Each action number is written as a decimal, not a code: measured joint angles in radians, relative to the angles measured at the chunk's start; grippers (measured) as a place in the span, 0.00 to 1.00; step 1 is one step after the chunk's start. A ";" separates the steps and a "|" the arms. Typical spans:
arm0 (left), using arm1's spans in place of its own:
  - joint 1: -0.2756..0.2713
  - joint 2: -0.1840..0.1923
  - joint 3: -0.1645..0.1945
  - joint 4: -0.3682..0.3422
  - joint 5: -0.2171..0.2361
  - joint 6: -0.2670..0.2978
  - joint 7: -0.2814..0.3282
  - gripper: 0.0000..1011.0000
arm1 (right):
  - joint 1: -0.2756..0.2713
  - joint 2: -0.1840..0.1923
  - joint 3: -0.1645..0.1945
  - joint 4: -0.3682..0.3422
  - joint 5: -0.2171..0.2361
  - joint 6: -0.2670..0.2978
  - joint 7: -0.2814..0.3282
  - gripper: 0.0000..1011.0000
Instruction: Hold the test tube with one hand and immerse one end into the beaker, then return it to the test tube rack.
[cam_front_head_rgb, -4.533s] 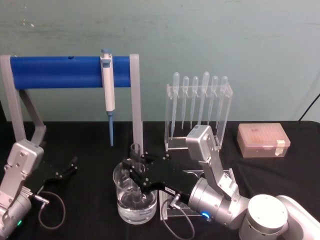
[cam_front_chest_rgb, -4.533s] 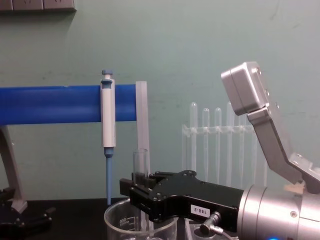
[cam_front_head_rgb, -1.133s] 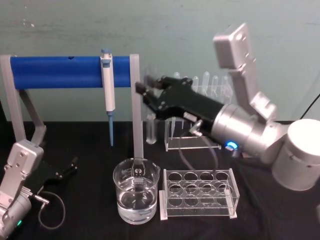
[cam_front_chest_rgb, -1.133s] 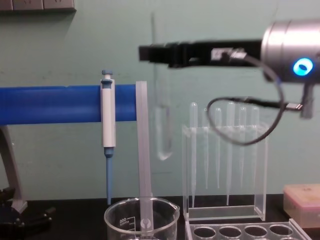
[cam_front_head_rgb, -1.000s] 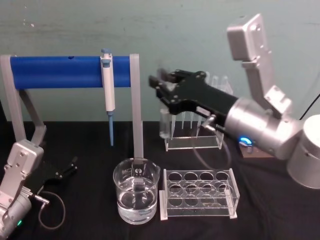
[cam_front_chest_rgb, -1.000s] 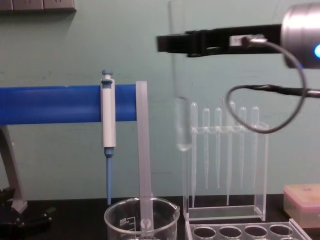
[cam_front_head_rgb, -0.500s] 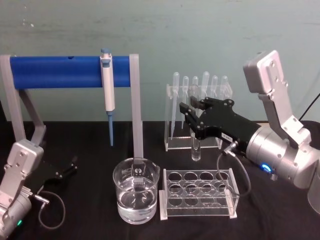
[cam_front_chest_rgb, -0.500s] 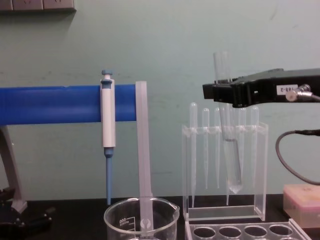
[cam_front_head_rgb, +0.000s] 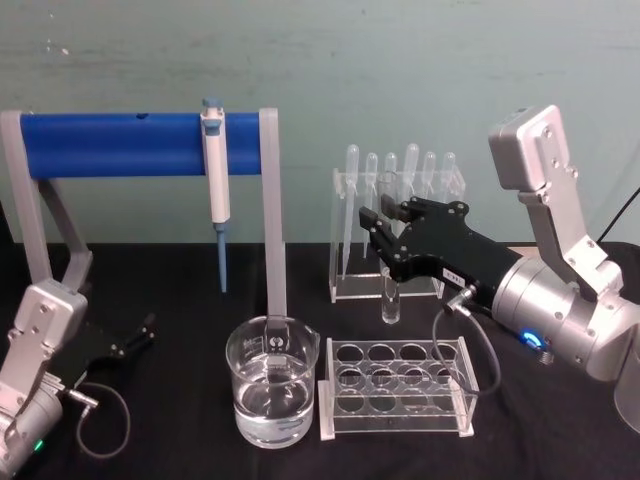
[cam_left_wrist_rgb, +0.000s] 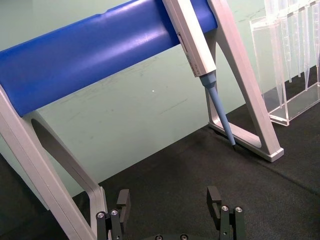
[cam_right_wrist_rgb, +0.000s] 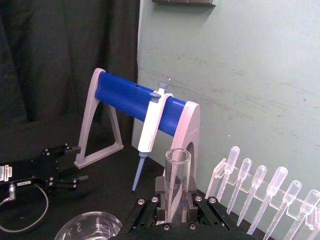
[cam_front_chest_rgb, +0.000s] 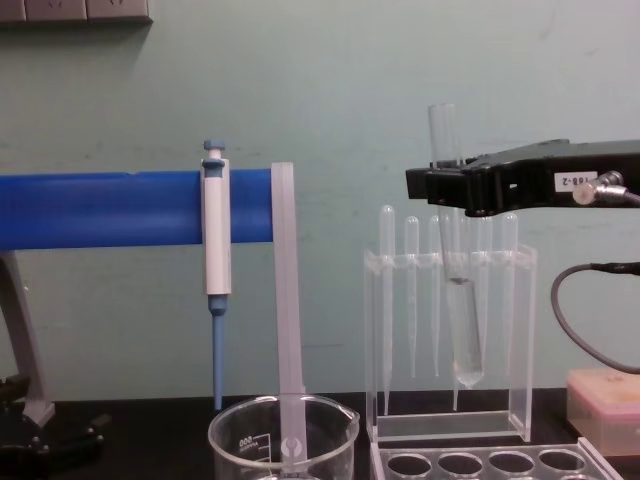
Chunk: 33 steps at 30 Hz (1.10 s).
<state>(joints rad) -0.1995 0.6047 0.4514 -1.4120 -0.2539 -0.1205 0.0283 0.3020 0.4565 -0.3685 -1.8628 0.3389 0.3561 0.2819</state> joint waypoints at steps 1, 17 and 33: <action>0.000 0.000 0.000 0.000 0.000 0.000 0.000 0.99 | 0.000 0.000 0.000 0.000 0.000 0.000 0.000 0.22; 0.000 0.000 0.000 0.000 0.000 0.000 0.000 0.99 | -0.037 -0.006 0.016 0.002 -0.002 -0.023 0.010 0.22; 0.000 0.000 0.000 0.000 0.000 0.000 0.000 0.99 | -0.129 -0.037 0.033 0.029 0.013 -0.072 0.004 0.22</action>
<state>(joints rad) -0.1995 0.6047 0.4514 -1.4120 -0.2539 -0.1205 0.0283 0.1732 0.4197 -0.3356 -1.8334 0.3516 0.2843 0.2861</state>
